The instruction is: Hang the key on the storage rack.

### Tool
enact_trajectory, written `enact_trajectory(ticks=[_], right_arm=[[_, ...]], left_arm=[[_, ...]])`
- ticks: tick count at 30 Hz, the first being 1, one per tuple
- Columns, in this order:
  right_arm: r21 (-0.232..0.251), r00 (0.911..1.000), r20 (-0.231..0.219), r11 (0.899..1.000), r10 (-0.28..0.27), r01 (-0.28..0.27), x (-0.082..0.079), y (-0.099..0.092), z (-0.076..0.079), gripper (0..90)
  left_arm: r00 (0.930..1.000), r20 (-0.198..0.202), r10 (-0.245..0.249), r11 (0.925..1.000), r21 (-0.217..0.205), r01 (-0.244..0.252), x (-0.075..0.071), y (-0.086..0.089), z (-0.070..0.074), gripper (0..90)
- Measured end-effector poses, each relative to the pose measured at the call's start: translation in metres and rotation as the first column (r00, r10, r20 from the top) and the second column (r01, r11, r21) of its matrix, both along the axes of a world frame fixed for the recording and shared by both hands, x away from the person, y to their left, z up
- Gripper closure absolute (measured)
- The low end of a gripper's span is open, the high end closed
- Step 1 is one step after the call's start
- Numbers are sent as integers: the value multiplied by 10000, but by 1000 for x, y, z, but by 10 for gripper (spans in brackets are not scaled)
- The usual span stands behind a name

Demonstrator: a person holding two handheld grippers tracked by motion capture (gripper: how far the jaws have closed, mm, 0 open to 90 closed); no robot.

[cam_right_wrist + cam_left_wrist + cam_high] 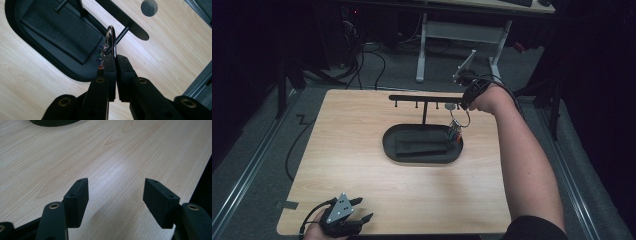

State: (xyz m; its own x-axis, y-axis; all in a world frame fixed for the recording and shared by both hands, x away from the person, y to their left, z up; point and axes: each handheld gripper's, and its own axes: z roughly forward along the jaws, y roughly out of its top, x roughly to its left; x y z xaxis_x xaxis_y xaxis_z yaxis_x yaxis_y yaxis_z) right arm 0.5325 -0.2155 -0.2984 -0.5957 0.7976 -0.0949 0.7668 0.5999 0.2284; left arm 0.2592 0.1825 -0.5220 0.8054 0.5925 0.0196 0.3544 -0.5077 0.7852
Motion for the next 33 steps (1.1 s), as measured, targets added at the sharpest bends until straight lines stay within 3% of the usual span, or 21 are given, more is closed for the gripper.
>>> enact_trajectory(ticks=[10,14,18,20,25,33], right_arm=[[-242,9994,312,9996,-113,120,5,2,-9,872],[-635,9975,699,9980,51,-7,4,8,-13,811],[-534,9954,948,9984,-114,165,1,8,-11,746],[-636,9922,1229,9976,-205,285,-3,7,-9,642],[-120,9885,1447,9988,-444,467,-13,5,-6,564],[260,9876,1486,9986,-503,470,-29,-2,-16,446]], left_arm=[[10000,52,4,10000,40,-4,0,1,0,377],[10000,68,15,9999,110,-16,0,1,0,375],[10000,78,8,9999,109,-9,0,0,0,375],[10000,73,14,9999,107,-14,0,0,0,374],[10000,87,8,10000,81,-8,0,0,0,369],[10000,60,31,10000,83,-31,-1,0,0,368]])
